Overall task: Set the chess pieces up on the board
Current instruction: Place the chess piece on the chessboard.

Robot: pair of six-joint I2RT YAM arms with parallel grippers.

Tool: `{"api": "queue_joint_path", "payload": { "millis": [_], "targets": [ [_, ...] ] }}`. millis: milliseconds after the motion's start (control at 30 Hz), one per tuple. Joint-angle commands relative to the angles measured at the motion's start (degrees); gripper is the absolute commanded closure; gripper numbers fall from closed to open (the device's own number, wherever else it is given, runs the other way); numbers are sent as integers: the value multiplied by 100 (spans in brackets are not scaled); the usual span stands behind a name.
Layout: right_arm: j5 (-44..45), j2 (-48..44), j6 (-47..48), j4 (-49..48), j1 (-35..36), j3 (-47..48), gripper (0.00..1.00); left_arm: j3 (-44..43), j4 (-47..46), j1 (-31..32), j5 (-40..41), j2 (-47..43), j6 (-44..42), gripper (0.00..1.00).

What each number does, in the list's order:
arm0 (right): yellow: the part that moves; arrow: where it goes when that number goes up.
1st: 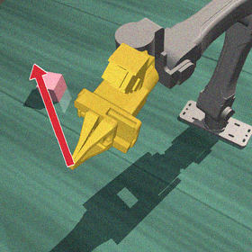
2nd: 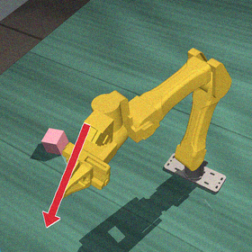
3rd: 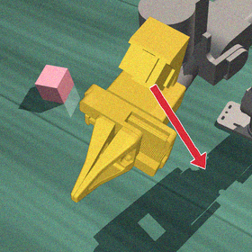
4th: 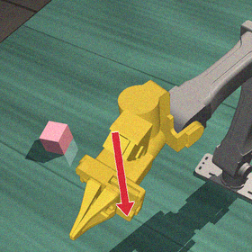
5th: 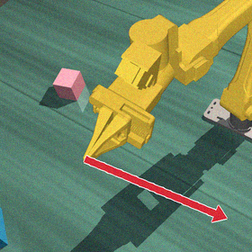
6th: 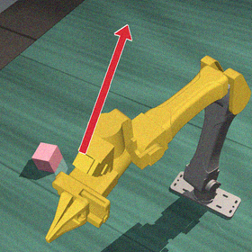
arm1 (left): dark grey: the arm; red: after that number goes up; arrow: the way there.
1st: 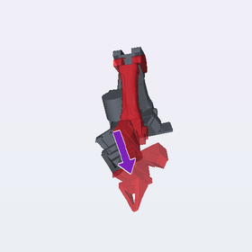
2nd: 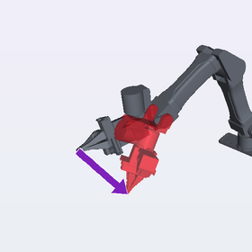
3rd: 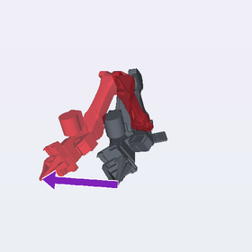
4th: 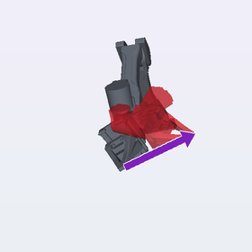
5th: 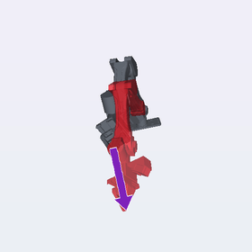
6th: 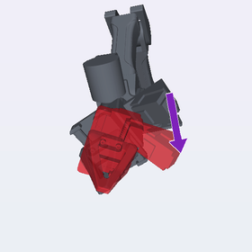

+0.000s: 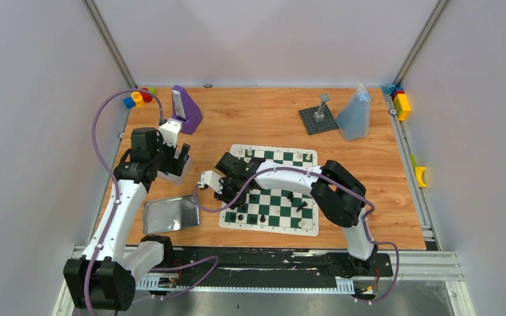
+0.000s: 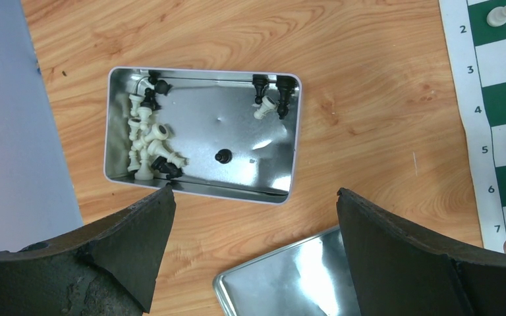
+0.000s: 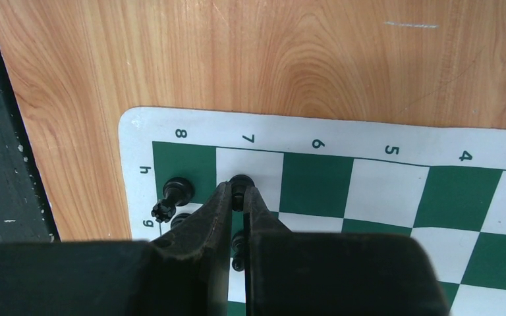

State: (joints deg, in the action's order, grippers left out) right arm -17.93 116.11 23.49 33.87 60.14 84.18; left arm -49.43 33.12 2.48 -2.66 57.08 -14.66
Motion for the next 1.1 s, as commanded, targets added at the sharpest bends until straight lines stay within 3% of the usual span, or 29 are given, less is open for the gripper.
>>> {"api": "queue_joint_path", "payload": {
  "millis": [0,100,300,433,733,1067],
  "targets": [
    [20,42,60,-51,25,204,98,-120,-175,-66,-102,-78,86,0],
    [-40,33,51,-56,25,191,93,-111,-175,-64,-101,-89,83,0],
    [89,-112,-25,-56,22,196,58,-111,-183,-70,-111,-75,70,0],
    [255,-408,-116,-55,-47,211,47,-102,-184,-64,-111,-72,63,0],
    [-3,-1433,-286,-55,-809,-288,46,-94,-179,-64,-159,-70,35,0],
    [70,-2416,-239,94,-2195,-1841,50,-67,-121,-64,-573,-107,-52,0]
  ]
}}
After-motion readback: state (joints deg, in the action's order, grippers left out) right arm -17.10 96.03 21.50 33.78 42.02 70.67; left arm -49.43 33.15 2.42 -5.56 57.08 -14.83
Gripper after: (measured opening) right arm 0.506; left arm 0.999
